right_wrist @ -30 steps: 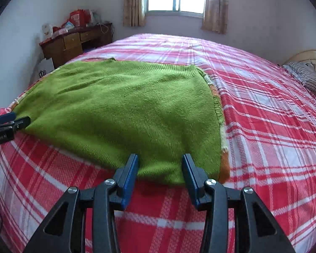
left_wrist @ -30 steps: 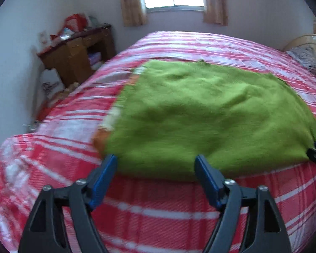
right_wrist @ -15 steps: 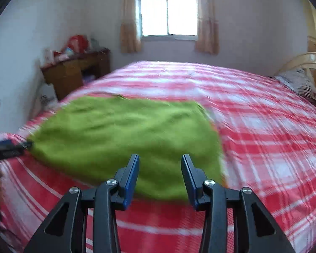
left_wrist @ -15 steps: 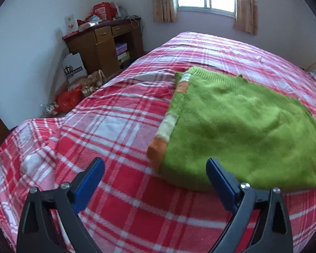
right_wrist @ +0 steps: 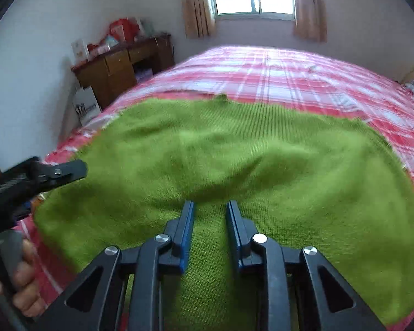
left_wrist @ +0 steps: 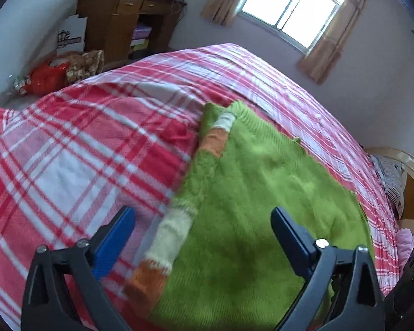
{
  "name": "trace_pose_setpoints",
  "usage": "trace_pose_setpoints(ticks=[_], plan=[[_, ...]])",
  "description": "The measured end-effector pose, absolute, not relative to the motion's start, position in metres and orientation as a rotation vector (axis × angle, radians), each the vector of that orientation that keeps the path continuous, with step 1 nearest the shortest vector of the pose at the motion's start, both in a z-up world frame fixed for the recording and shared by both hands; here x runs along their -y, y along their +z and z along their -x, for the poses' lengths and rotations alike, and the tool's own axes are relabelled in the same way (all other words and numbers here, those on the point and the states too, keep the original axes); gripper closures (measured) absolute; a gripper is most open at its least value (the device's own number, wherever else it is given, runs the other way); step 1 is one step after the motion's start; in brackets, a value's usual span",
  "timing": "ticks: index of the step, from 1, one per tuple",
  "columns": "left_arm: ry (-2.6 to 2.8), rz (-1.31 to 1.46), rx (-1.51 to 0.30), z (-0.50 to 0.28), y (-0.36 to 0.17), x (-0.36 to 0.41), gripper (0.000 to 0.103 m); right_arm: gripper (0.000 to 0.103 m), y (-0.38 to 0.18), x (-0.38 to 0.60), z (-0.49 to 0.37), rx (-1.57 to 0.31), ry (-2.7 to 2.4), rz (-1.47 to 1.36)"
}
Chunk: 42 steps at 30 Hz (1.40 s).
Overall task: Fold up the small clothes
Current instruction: 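Grasp the orange-trimmed sweater edge with the left tool and lift it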
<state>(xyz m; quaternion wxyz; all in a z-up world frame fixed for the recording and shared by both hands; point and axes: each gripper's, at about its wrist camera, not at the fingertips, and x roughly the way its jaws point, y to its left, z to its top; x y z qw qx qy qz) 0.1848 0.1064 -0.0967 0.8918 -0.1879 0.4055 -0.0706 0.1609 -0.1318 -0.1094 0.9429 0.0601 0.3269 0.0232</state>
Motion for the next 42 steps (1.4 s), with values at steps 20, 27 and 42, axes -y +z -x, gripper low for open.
trace_pose_setpoints(ticks=[20, 27, 42], plan=[[-0.195, 0.517, -0.820, -0.196, -0.091, -0.103, 0.082, 0.077, -0.113, 0.146, -0.156, -0.642, 0.094, -0.210], [-0.261, 0.318, -0.689, -0.175, -0.049, -0.052, 0.087, 0.077, -0.114, 0.151, -0.156, -0.634, 0.115, -0.257], [-0.378, 0.140, -0.707, -0.160, -0.070, 0.002, 0.088, 0.077, -0.110, 0.173, -0.145, -0.662, 0.220, -0.331]])
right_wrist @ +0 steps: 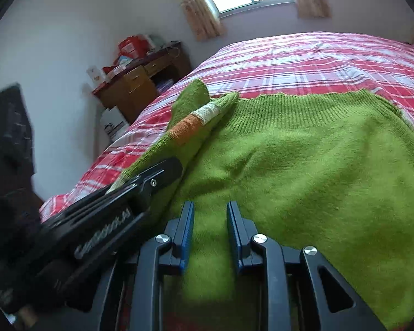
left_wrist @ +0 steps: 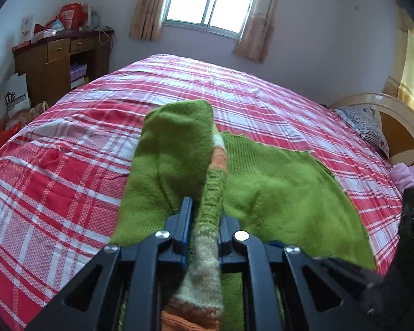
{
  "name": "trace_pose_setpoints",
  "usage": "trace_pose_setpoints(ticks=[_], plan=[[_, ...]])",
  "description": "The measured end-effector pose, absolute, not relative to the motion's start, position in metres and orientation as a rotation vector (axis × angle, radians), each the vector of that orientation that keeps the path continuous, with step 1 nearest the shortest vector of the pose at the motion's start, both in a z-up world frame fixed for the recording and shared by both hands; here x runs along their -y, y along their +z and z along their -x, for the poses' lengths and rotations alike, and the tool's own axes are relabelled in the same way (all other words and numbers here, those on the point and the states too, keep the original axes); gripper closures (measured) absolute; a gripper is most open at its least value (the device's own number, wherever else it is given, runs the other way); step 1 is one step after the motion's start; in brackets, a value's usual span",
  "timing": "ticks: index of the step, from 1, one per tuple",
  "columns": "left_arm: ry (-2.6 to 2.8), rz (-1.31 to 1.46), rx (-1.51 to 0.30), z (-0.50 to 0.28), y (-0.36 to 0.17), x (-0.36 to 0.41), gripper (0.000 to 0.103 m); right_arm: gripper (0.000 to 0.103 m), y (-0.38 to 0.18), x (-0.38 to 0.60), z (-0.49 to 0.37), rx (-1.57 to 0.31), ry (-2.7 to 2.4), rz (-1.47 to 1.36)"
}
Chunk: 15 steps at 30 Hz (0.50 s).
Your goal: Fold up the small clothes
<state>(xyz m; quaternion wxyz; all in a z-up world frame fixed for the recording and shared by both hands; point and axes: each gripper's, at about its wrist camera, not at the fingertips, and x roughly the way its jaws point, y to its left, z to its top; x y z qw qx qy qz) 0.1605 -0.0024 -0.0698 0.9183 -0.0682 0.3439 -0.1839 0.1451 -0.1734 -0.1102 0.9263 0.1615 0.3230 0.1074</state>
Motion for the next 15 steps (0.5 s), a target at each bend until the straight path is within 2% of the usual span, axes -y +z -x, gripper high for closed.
trace_pose_setpoints(ticks=[2, 3, 5, 6, 7, 15], plan=[[-0.374, 0.137, -0.701, -0.159, -0.071, 0.003, 0.088, 0.075, -0.103, 0.182, -0.143, -0.672, 0.216, -0.306], [-0.368, 0.127, -0.695, -0.157, -0.072, 0.006, 0.088, 0.070, -0.099, 0.186, -0.143, -0.667, 0.220, -0.319], [-0.355, 0.115, -0.692, -0.158, -0.072, 0.013, 0.088, 0.055, -0.087, 0.201, -0.147, -0.637, 0.230, -0.381], [-0.356, 0.120, -0.692, -0.158, -0.073, 0.014, 0.088, 0.040, -0.080, 0.207, -0.152, -0.619, 0.233, -0.411], [-0.360, 0.129, -0.693, -0.159, -0.073, 0.013, 0.088, 0.034, -0.073, 0.210, -0.162, -0.613, 0.243, -0.431], [-0.375, 0.154, -0.690, -0.157, -0.077, 0.010, 0.088, 0.035, -0.070, 0.172, -0.258, -0.769, 0.318, -0.376]])
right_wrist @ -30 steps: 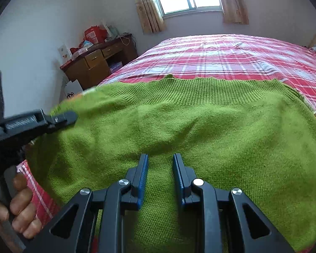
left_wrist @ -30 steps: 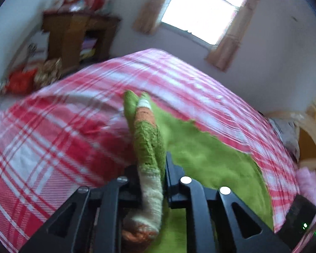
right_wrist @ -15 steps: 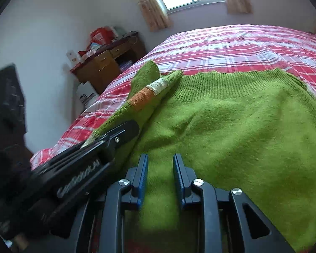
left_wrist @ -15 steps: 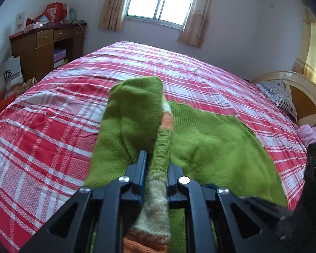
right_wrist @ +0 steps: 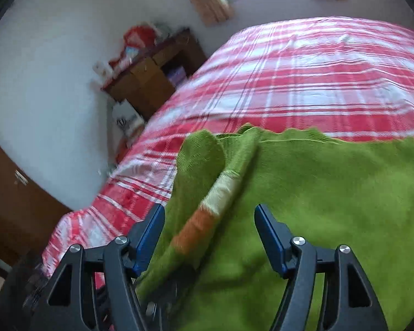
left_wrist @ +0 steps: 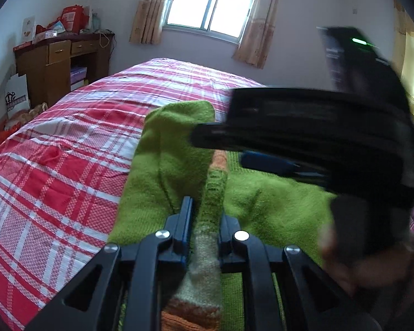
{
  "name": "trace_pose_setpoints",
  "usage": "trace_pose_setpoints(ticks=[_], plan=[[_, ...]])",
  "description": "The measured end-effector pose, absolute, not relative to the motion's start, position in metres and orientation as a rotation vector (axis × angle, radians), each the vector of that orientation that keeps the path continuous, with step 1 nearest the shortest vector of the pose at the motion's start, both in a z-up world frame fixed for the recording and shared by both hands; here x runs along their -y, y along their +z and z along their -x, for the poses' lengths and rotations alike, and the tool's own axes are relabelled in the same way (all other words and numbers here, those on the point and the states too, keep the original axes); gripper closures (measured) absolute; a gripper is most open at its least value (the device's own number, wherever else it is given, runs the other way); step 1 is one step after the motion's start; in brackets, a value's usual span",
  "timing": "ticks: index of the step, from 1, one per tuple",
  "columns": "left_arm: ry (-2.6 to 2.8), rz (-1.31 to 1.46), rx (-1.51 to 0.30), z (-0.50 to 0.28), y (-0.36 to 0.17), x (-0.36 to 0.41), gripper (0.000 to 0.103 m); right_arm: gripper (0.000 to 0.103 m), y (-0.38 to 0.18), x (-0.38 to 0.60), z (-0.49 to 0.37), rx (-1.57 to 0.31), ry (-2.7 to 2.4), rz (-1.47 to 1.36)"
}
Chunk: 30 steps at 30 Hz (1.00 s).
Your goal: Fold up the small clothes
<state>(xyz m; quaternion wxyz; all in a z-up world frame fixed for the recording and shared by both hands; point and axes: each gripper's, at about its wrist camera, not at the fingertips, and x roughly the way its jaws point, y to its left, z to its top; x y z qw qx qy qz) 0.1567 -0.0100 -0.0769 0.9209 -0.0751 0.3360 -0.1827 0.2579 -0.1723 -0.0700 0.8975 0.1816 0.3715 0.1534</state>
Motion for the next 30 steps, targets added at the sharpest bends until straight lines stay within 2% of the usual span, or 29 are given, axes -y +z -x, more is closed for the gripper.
trace_pose_setpoints(ticks=[2, 3, 4, 10, 18, 23, 30], plan=[[-0.380, 0.164, -0.691, -0.157, -0.077, 0.009, 0.088, 0.050, -0.072, 0.162, -0.272, -0.773, 0.315, -0.344], [-0.380, 0.166, -0.692, -0.157, -0.078, 0.009, 0.088, 0.073, -0.073, 0.161, -0.276, -0.776, 0.316, -0.336], [-0.379, 0.165, -0.692, -0.157, -0.078, 0.009, 0.088, 0.082, -0.074, 0.158, -0.281, -0.782, 0.320, -0.326], [-0.376, 0.160, -0.702, -0.157, -0.077, 0.012, 0.088, 0.090, -0.077, 0.152, -0.276, -0.756, 0.280, -0.259], [-0.357, 0.152, -0.729, -0.154, -0.053, 0.024, 0.089, 0.091, -0.065, 0.168, -0.261, -0.728, 0.287, -0.266], [-0.410, 0.147, -0.705, -0.147, -0.038, 0.040, 0.096, 0.091, -0.054, 0.185, -0.252, -0.707, 0.284, -0.269], [-0.455, 0.098, -0.706, -0.141, -0.039, 0.073, 0.097, 0.091, -0.054, 0.218, -0.239, -0.699, 0.261, -0.303]])
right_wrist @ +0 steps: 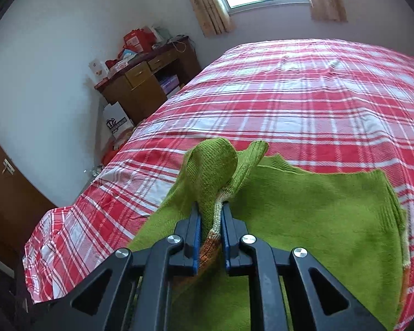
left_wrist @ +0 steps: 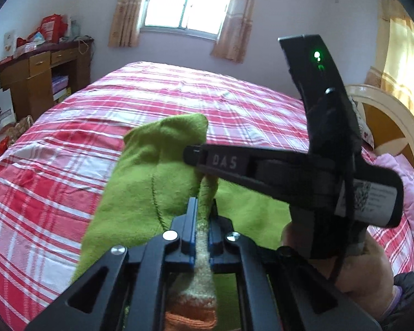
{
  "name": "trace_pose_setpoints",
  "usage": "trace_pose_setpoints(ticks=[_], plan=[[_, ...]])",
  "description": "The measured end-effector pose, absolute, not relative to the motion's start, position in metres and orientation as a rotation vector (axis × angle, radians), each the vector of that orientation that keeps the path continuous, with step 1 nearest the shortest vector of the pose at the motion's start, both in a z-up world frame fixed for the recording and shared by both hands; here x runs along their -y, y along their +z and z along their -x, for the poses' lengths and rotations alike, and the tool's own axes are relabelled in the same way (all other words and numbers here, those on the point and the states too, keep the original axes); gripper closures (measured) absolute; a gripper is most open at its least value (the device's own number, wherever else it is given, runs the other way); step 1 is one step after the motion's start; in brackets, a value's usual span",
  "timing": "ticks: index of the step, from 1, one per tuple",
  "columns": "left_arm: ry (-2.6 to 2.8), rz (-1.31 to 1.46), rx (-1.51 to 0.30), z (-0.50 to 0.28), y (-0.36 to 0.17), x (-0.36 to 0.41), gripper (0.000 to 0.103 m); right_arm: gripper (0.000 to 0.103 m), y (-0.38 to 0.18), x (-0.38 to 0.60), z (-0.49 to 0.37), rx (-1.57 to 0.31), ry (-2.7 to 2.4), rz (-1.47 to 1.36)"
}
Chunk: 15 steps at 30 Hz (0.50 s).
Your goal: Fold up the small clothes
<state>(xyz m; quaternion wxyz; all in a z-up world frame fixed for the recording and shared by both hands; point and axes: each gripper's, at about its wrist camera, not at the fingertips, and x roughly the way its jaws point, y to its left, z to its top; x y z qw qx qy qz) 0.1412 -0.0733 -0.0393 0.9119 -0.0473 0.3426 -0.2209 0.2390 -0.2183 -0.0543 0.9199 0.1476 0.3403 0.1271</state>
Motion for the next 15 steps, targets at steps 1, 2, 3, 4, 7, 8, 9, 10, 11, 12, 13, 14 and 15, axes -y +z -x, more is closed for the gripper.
trace_pose_setpoints(ticks=[1, 2, 3, 4, 7, 8, 9, 10, 11, 12, 13, 14, 15], plan=[[-0.460, 0.092, -0.709, -0.139, -0.040, 0.077, 0.097, 0.091, -0.055, 0.224, -0.237, -0.698, 0.259, -0.310], [-0.463, 0.087, -0.710, -0.138, -0.040, 0.080, 0.097, 0.091, -0.056, 0.229, -0.235, -0.696, 0.256, -0.315], [-0.467, 0.085, -0.710, -0.136, -0.040, 0.082, 0.097, 0.091, -0.056, 0.232, -0.233, -0.695, 0.255, -0.318], [-0.473, 0.083, -0.710, -0.135, -0.039, 0.085, 0.097, 0.091, -0.056, 0.236, -0.231, -0.694, 0.253, -0.320], [-0.489, 0.082, -0.706, -0.133, -0.035, 0.093, 0.097, 0.091, -0.053, 0.246, -0.226, -0.686, 0.247, -0.318], [-0.497, 0.082, -0.705, -0.133, -0.034, 0.097, 0.097, 0.091, -0.051, 0.249, -0.223, -0.682, 0.243, -0.316], [-0.508, 0.082, -0.705, -0.132, -0.032, 0.102, 0.097, 0.091, -0.049, 0.254, -0.221, -0.679, 0.239, -0.315], [-0.517, 0.080, -0.703, -0.130, -0.030, 0.106, 0.097, 0.091, -0.046, 0.260, -0.218, -0.675, 0.233, -0.311], [-0.527, 0.075, -0.699, -0.129, -0.028, 0.112, 0.097, 0.091, -0.044, 0.265, -0.216, -0.673, 0.228, -0.306], [-0.539, 0.071, -0.696, -0.127, -0.026, 0.119, 0.097, 0.091, -0.042, 0.269, -0.215, -0.671, 0.224, -0.301], [-0.553, 0.066, -0.697, -0.127, -0.025, 0.127, 0.097, 0.091, -0.040, 0.274, -0.212, -0.668, 0.216, -0.295], [-0.561, 0.063, -0.699, -0.127, -0.025, 0.132, 0.097, 0.091, -0.039, 0.279, -0.210, -0.667, 0.211, -0.294], [-0.571, 0.057, -0.704, -0.126, -0.025, 0.140, 0.097, 0.091, -0.038, 0.286, -0.208, -0.667, 0.204, -0.294]])
